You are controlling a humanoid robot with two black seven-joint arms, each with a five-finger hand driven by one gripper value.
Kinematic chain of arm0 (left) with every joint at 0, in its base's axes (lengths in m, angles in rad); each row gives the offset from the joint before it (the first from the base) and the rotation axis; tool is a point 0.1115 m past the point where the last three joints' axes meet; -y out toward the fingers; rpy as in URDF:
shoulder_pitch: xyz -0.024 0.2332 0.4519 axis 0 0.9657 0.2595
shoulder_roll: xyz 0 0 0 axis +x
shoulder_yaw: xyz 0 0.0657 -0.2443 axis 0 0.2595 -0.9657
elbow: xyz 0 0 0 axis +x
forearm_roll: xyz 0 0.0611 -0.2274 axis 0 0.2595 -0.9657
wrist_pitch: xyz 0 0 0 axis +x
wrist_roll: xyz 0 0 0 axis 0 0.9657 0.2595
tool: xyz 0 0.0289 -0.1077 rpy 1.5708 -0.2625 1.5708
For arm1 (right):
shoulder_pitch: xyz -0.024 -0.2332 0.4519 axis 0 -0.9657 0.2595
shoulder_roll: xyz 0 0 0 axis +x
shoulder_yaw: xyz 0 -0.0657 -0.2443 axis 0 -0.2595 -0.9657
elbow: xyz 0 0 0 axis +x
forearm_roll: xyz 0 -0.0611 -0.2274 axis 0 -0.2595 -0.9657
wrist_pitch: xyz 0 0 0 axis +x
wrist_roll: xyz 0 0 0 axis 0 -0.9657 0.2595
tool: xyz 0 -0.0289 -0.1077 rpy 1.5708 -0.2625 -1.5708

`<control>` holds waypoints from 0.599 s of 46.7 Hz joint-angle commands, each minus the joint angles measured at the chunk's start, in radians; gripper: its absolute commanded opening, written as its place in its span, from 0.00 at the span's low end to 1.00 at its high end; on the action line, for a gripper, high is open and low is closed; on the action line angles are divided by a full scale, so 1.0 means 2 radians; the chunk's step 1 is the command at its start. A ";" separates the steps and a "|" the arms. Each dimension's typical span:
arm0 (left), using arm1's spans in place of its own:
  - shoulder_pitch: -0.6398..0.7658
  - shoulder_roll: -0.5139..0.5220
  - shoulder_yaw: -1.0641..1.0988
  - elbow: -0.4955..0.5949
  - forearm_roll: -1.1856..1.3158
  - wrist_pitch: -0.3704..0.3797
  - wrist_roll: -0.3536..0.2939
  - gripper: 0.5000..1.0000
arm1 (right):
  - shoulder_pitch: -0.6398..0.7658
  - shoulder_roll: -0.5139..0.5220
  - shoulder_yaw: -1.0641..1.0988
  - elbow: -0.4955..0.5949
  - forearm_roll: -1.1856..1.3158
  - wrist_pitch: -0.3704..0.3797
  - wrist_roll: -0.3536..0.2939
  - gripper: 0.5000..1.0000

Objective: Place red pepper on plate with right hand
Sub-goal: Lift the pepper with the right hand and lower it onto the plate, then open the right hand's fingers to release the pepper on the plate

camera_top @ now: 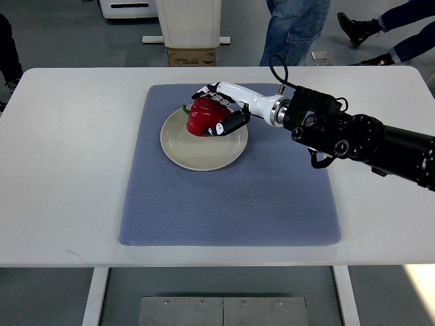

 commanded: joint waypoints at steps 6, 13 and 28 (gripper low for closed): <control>0.000 0.000 0.000 0.000 0.000 0.000 0.000 1.00 | -0.010 0.000 0.002 0.010 0.000 0.000 0.000 0.00; 0.000 0.000 0.000 0.000 0.000 0.000 0.000 1.00 | -0.021 0.000 0.002 0.010 -0.001 0.000 0.000 0.00; 0.000 0.000 0.000 0.000 0.000 0.000 0.000 1.00 | -0.036 0.000 0.002 0.007 -0.009 -0.002 -0.002 0.00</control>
